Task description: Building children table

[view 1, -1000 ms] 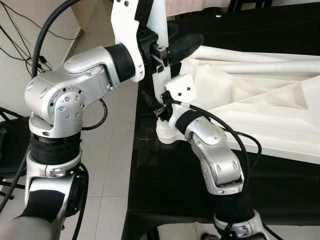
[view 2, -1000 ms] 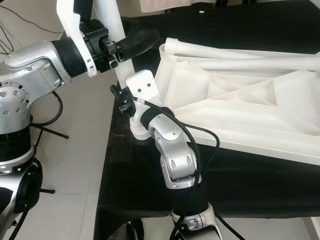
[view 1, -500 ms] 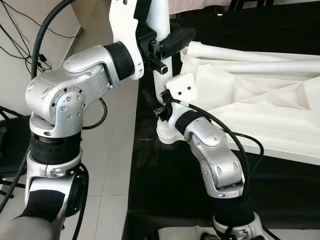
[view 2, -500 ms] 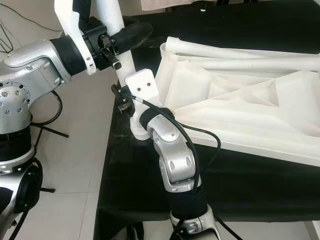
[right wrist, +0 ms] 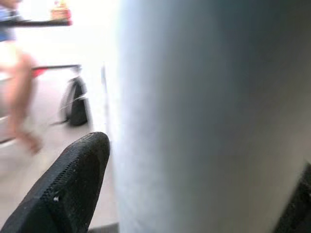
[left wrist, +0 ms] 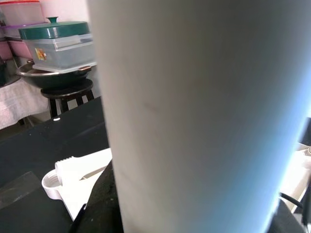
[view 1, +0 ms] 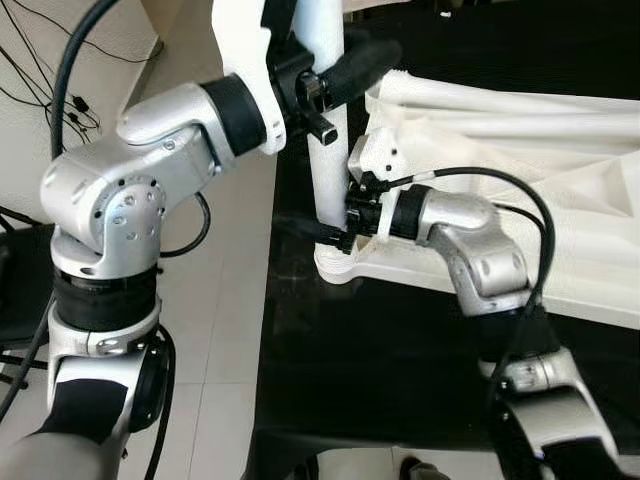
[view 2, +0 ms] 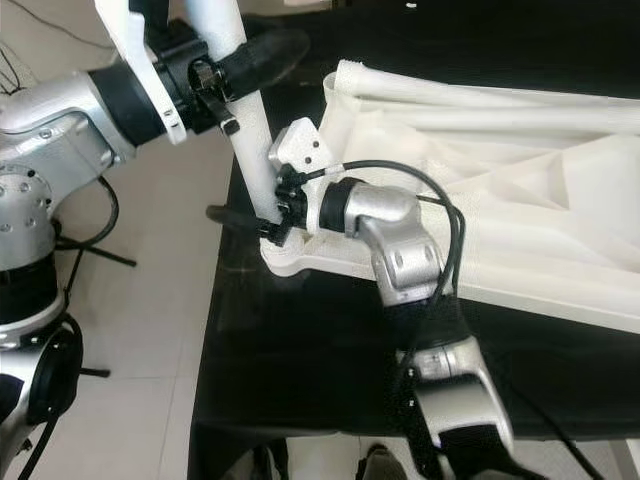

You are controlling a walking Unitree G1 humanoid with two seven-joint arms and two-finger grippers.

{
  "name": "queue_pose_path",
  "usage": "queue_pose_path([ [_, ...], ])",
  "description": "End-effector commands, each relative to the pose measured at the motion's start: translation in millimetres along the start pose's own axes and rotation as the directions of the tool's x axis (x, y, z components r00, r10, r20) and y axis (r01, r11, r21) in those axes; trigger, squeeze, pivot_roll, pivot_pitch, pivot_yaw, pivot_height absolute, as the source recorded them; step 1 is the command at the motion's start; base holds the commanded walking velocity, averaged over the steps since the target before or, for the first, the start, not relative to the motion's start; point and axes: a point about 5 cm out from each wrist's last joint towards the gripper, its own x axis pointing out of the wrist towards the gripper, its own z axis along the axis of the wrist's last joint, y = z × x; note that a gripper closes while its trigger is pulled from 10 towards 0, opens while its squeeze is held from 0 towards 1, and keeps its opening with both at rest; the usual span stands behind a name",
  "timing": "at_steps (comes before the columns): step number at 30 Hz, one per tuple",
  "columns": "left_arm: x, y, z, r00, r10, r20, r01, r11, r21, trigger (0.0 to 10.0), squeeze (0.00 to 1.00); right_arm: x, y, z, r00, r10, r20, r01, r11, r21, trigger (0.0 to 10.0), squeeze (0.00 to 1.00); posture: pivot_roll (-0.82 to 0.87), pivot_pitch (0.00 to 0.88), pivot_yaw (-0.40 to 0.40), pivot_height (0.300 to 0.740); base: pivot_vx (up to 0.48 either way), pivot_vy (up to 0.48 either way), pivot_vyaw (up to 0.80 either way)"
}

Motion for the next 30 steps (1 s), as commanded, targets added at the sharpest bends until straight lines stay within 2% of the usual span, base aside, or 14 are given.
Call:
queue_pose_path([
  [1,5.0,-9.0,-15.0,0.995,-0.068,-0.070,0.065,0.997,-0.035,0.0,0.00,21.3,11.8,1.5,0.991,0.131,0.004,-0.131,0.991,-0.019,10.0,0.00,0.04,0.256,0.132,0.740,0.000,0.000,0.00],
  [4,5.4,-9.0,-15.0,0.995,-0.068,-0.071,0.066,0.997,-0.035,0.0,0.00,26.3,10.7,3.5,0.984,0.176,0.018,-0.176,0.984,-0.005,10.0,0.00,0.04,0.261,0.130,0.740,0.000,0.000,0.00],
  [5,6.1,-9.0,-15.0,0.995,-0.069,-0.072,0.067,0.997,-0.035,0.0,0.00,29.1,10.8,4.3,0.982,0.188,0.027,-0.189,0.982,0.005,0.0,0.00,0.04,0.264,0.125,0.740,0.000,0.000,0.00],
  [15,7.1,-7.2,-14.1,0.995,-0.076,-0.071,0.074,0.997,-0.030,0.0,0.00,33.4,7.5,2.4,0.959,0.267,0.095,-0.271,0.962,0.033,0.0,0.00,0.03,0.253,0.128,0.740,0.000,0.000,0.00],
  [24,6.2,-8.2,-11.6,0.993,-0.088,-0.075,0.086,0.996,-0.025,0.0,0.00,29.6,4.1,-1.8,0.963,0.245,0.116,-0.251,0.967,0.043,0.0,0.00,0.03,0.246,0.144,0.740,0.000,0.000,0.00],
  [25,6.8,-8.4,-10.9,0.993,-0.085,-0.077,0.083,0.996,-0.020,10.0,1.00,28.3,3.5,-2.9,0.966,0.227,0.121,-0.234,0.971,0.049,0.0,0.00,0.03,0.246,0.146,0.740,0.000,0.000,0.00],
  [30,8.4,-7.0,-9.4,0.996,-0.053,-0.070,0.050,0.998,-0.048,10.0,1.00,25.9,1.4,-6.8,0.982,0.150,0.116,-0.158,0.986,0.059,0.0,0.00,0.02,0.249,0.149,0.740,0.000,0.000,0.00],
])
